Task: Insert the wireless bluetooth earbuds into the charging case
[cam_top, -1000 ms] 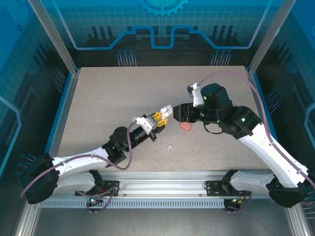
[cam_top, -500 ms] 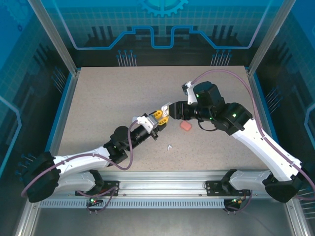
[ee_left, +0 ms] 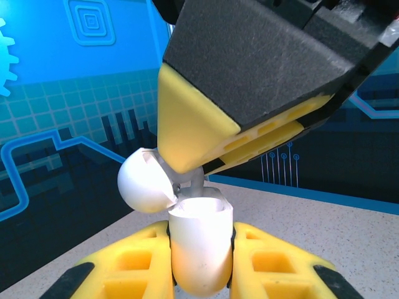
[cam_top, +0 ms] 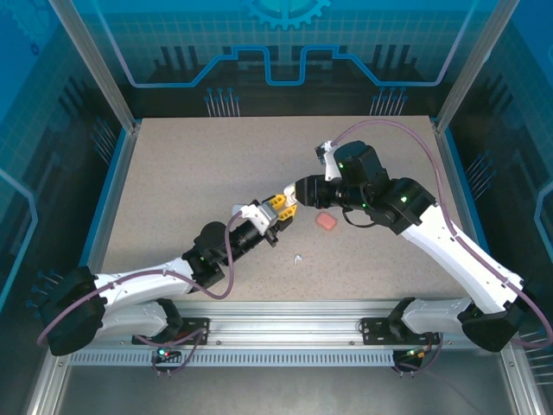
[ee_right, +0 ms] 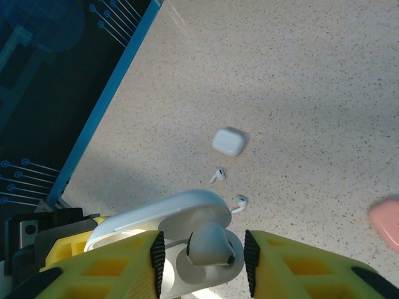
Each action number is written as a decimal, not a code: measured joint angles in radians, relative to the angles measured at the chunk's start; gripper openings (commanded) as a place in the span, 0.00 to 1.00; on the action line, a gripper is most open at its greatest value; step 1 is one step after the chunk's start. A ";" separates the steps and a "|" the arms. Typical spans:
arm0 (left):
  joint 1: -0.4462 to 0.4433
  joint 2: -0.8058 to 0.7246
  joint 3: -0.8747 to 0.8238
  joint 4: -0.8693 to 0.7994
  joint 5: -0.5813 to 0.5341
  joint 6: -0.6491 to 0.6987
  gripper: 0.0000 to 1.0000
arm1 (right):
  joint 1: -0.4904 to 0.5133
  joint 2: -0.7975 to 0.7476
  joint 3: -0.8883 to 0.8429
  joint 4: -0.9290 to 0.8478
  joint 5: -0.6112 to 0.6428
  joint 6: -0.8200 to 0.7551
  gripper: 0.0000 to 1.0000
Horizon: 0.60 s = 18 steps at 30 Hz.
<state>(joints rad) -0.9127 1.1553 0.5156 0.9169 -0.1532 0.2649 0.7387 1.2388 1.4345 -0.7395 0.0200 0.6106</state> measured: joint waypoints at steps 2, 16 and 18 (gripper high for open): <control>0.000 0.000 0.000 0.001 0.000 0.000 0.00 | 0.000 0.002 0.000 0.000 0.000 0.000 0.36; 0.000 0.000 0.000 0.002 0.000 -0.001 0.00 | -0.013 0.002 -0.004 -0.003 -0.009 -0.027 0.21; 0.000 0.000 0.000 0.002 0.000 -0.002 0.00 | -0.016 -0.001 -0.006 -0.004 -0.013 -0.043 0.19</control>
<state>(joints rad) -0.9127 1.1553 0.5156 0.9184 -0.1532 0.2634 0.7231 1.2377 1.4284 -0.7433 0.0071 0.5674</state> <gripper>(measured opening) 0.210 0.210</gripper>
